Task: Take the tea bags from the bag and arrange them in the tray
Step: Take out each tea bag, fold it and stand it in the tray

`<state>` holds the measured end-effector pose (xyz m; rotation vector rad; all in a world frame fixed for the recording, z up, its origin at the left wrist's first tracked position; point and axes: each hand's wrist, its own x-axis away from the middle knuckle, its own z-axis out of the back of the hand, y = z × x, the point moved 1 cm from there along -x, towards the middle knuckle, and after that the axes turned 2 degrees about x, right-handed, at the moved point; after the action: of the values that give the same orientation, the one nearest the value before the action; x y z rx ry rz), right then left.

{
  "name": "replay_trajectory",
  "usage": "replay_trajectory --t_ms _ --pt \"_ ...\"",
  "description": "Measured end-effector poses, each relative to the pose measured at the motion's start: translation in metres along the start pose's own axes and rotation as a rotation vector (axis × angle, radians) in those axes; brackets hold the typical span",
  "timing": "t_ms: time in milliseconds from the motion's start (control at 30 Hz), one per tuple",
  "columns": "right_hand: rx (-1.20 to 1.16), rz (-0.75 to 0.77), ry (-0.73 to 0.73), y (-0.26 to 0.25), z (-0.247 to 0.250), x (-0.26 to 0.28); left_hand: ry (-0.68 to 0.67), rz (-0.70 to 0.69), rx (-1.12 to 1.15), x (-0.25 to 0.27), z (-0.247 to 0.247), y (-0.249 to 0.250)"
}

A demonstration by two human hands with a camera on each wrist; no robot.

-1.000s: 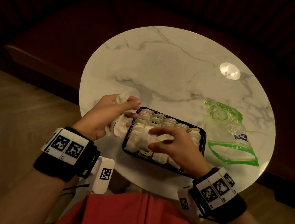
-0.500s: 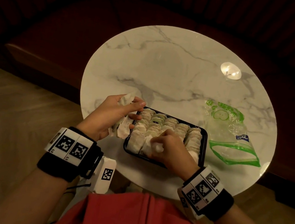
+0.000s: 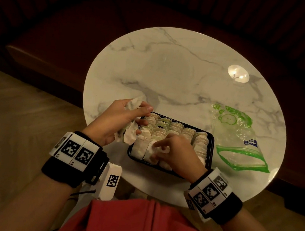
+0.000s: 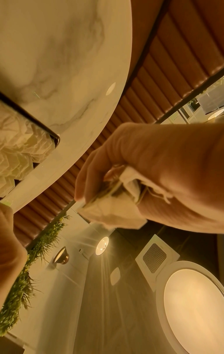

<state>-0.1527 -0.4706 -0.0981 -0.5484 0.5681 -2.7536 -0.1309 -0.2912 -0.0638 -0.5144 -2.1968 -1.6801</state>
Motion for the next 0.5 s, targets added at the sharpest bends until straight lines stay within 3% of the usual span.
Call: replay_trajectory --t_ms 200,300,433,500 --pt "0.126 0.058 -0.040 -0.001 -0.008 -0.004 -0.025 0.049 0.062 0.001 -0.006 -0.003" --pt "-0.042 0.058 0.032 -0.001 0.005 -0.005 -0.037 0.031 0.023 0.000 -0.007 -0.006" --pt "-0.367 0.040 0.314 -0.010 0.036 -0.005 -0.019 -0.064 -0.207 -0.001 -0.007 -0.011" --pt "-0.469 0.017 0.330 -0.018 0.046 -0.006 -0.029 -0.113 -0.334 0.000 -0.009 -0.011"
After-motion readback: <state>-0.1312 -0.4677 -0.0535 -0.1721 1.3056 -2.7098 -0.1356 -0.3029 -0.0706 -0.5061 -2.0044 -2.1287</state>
